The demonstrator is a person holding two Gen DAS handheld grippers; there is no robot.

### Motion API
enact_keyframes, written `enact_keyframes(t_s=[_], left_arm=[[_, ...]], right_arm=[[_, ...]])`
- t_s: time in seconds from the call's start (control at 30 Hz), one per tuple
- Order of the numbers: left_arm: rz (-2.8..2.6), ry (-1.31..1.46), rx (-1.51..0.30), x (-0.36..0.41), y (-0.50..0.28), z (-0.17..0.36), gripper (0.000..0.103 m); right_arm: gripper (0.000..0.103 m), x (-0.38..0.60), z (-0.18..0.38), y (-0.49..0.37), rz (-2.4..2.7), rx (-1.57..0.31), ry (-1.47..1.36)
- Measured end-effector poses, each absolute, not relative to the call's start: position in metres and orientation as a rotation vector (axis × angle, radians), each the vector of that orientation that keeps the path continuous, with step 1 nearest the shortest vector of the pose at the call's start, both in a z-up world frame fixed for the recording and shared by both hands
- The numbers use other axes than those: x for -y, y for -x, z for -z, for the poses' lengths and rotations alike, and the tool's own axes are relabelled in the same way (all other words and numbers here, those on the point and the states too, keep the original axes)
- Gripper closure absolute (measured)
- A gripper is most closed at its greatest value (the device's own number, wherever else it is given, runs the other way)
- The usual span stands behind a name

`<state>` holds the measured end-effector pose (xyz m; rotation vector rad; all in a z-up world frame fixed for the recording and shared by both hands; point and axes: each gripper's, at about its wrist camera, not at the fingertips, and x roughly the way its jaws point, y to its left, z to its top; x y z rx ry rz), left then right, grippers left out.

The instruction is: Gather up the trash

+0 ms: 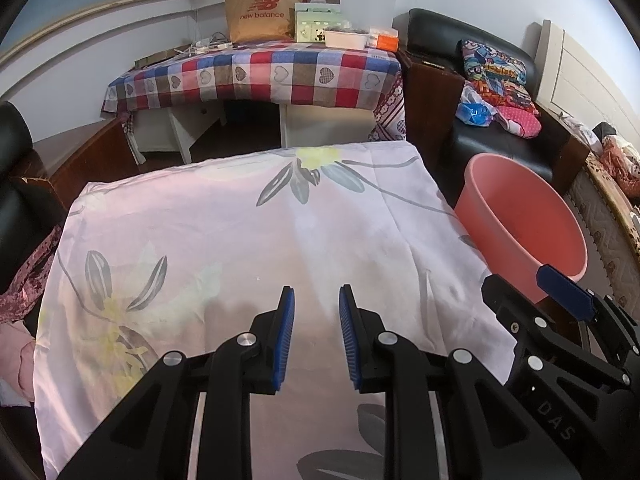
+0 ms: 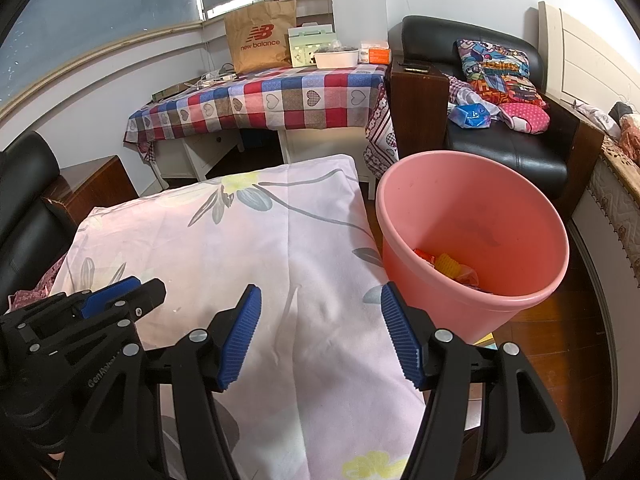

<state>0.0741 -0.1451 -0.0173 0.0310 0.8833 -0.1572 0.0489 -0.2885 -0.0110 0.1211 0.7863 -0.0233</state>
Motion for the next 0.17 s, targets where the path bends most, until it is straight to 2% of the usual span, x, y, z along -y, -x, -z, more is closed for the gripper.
enact_keyframes(t_s=[0.17], left_arm=[[0.161,-0.030,-0.888,0.1451,-0.0740,0.0175,0.081]], right_arm=[[0.041,0.2886,0.0110,-0.0489,0.023,-0.787,-0.121]])
